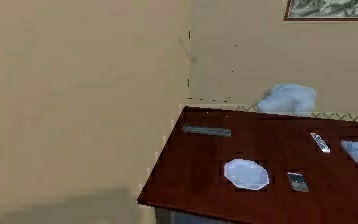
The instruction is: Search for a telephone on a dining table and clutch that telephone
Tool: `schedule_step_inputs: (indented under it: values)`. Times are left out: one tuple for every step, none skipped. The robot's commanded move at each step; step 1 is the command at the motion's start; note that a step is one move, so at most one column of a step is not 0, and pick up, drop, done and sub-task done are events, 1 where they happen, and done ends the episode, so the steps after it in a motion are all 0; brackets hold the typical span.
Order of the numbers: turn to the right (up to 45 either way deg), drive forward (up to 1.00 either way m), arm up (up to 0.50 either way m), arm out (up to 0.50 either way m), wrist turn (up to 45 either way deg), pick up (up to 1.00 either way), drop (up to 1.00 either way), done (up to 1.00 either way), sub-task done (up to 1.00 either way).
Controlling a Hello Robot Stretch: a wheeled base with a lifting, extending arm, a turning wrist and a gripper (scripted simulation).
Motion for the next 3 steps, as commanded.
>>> schedule_step_inputs:
  values:
    - [0.0, 0.35, 0.0, 0.0, 0.0, 0.0, 0.0, 0.0, 0.0]
    - [-30.0, 0.0, 0.0, 0.0, 0.0, 0.0, 0.0, 0.0, 0.0]
    - [0.0, 0.0, 0.5, 0.0, 0.0, 0.0, 0.0, 0.0, 0.0]
